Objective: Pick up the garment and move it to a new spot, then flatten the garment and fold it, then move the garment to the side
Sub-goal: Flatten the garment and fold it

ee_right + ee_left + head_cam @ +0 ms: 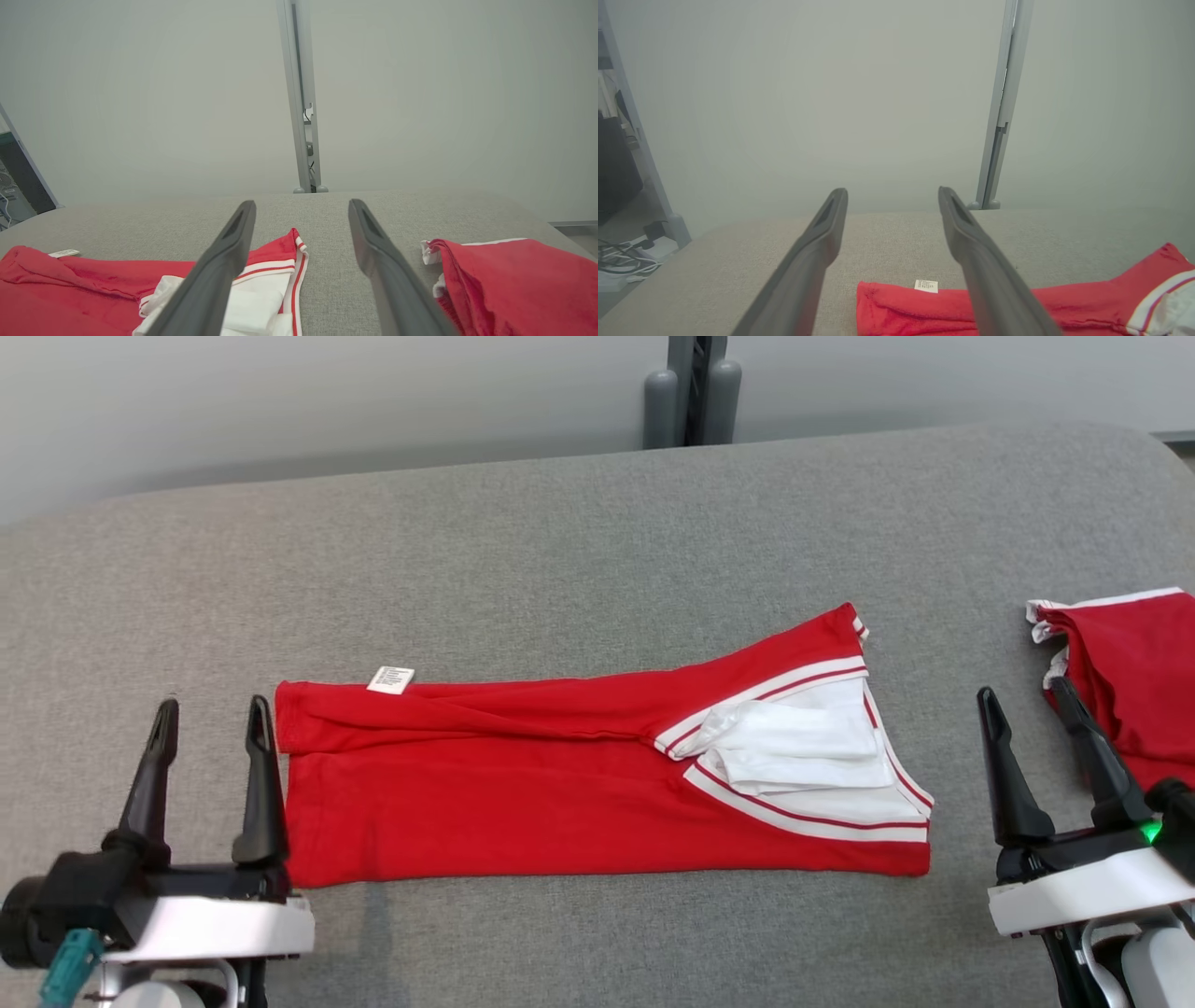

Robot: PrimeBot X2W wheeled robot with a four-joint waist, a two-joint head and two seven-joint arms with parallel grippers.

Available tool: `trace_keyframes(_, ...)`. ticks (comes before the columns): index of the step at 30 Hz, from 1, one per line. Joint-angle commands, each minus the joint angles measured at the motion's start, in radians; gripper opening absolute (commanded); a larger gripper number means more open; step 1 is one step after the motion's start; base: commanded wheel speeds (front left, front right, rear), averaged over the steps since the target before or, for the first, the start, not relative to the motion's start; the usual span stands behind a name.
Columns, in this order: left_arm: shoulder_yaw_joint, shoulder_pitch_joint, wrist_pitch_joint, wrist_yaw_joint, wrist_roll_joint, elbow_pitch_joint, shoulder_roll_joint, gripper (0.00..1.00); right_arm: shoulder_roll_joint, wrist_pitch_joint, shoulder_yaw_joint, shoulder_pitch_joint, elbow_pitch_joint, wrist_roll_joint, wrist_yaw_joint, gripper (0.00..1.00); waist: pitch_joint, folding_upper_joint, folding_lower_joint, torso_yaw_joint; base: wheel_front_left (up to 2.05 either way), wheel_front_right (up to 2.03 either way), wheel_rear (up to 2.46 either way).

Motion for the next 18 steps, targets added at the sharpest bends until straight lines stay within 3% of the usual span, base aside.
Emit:
trace_keyframes(1, 0.004, 0.017, -0.003, 0.002, 0.018, -0.004, -0.004, 1.0, 0.001, -0.001, -0.008, 0.012, 0.011, -0.008, 0.0, 1.0, -0.01, 0.0, 0.0, 0.009, 0.0, 0.0, 0.0)
trace_keyframes(18, 0.017, 0.003, -0.003, -0.03, 0.058, 0.018, -0.044, 1.0, -0.023, 0.005, -0.024, -0.02, 0.083, -0.019, 0.0, 1.0, 0.003, 0.0, 0.0, 0.05, 0.0, 0.0, 0.0)
